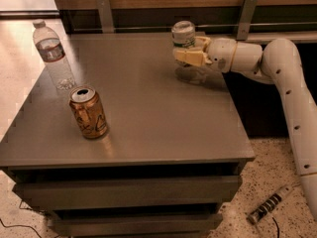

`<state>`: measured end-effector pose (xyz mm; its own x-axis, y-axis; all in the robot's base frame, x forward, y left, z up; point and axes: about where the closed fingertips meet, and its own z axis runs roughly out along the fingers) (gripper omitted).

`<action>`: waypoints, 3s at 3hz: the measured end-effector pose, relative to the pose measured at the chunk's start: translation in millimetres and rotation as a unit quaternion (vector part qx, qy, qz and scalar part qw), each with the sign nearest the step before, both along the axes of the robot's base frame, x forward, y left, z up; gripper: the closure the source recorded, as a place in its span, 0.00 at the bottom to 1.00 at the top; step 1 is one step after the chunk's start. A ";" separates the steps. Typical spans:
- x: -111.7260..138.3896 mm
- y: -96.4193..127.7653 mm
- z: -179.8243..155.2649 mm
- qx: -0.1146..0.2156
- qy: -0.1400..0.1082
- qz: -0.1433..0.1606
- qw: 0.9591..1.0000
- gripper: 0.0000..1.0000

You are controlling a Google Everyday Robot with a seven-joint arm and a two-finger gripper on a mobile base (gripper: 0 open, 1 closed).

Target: Knock 7up can over

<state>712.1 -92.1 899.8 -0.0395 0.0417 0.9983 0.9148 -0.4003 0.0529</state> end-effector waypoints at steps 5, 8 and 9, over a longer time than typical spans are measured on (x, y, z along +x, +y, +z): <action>25.9 -3.1 -42.2 0.021 0.025 -0.027 0.999 0.62; 25.5 7.8 -41.4 0.029 0.043 -0.019 0.998 0.00; 25.5 7.9 -41.4 0.029 0.043 -0.019 0.998 0.00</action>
Offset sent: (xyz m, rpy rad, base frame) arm 0.0319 -0.0166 -0.0482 0.0239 -0.0160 -0.0714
